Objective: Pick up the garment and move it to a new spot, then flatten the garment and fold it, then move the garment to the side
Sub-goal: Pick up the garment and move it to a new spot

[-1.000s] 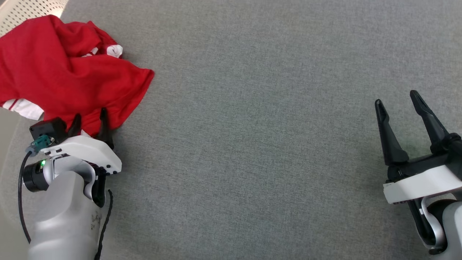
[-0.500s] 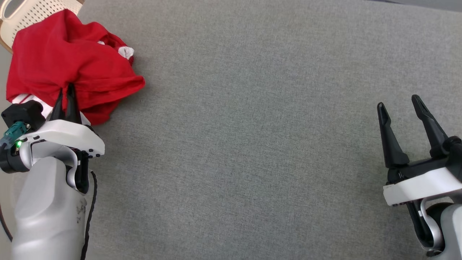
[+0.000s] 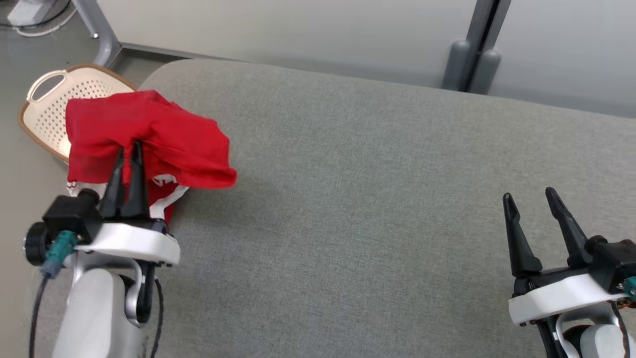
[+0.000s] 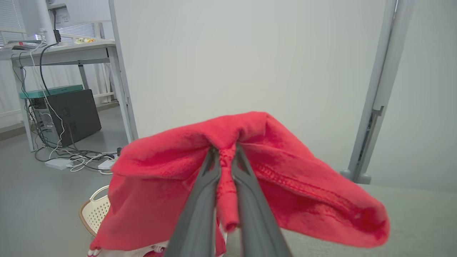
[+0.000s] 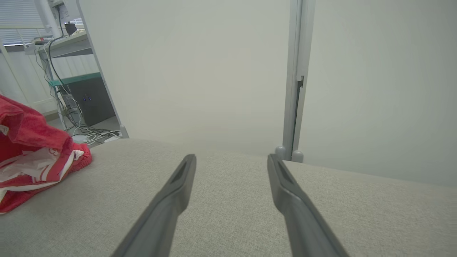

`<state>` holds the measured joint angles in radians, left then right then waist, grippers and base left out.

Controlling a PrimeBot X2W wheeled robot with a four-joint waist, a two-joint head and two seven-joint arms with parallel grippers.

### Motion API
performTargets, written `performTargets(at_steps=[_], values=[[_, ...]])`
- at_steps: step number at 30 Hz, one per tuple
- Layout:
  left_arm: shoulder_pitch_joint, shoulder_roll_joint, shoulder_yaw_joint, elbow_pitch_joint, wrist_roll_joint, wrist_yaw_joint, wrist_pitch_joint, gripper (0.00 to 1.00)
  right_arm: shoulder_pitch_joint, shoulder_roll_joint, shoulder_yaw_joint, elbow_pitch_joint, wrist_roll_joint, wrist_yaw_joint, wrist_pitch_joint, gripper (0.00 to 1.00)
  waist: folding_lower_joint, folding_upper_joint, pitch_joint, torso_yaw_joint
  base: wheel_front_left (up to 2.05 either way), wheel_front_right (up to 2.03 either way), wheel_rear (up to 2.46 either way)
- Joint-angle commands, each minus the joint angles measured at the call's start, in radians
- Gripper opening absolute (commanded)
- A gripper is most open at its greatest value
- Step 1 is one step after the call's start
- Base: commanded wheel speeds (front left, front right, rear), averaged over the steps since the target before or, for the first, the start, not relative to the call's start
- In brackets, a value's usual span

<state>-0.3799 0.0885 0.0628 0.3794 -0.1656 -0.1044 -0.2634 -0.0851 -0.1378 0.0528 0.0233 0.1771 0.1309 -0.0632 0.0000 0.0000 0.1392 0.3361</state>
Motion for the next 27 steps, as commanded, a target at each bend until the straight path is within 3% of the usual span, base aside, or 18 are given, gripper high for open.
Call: performTargets(at_steps=[1, 6, 11, 20, 27], values=[[0.026, -0.002, -0.017, -0.027, 0.010, -0.003, 0.000, 0.00, 0.014, 0.007, 0.001, 0.004, 0.005, 0.000, -0.007, 1.00, 0.0000, 0.0000, -0.045, -0.035, 0.00, 0.00, 0.00], [0.110, -0.020, -0.105, -0.130, 0.002, -0.011, 0.048, 0.00, 0.028, 0.016, 0.006, 0.002, 0.002, 0.000, -0.003, 1.00, 0.0000, 0.0000, -0.060, -0.103, 0.00, 0.00, 0.00], [0.125, -0.031, -0.221, -0.187, -0.033, -0.017, 0.095, 0.00, 0.012, 0.023, -0.001, -0.006, 0.004, 0.000, -0.007, 1.00, 0.0000, 0.0000, -0.037, -0.216, 0.00, 0.00, 0.00], [-0.016, -0.035, -0.546, -0.172, -0.162, -0.003, 0.103, 0.00, -0.024, 0.037, -0.001, 0.001, 0.026, 0.000, -0.028, 1.00, 0.0000, 0.0000, 0.072, -0.480, 0.00, 0.00, 0.00], [-0.174, -0.034, -0.767, -0.158, -0.253, 0.044, 0.068, 0.00, -0.042, 0.053, -0.023, 0.030, 0.043, 0.000, -0.065, 1.00, 0.0000, 0.0000, 0.155, -0.623, 0.00, 0.00, 0.00]])
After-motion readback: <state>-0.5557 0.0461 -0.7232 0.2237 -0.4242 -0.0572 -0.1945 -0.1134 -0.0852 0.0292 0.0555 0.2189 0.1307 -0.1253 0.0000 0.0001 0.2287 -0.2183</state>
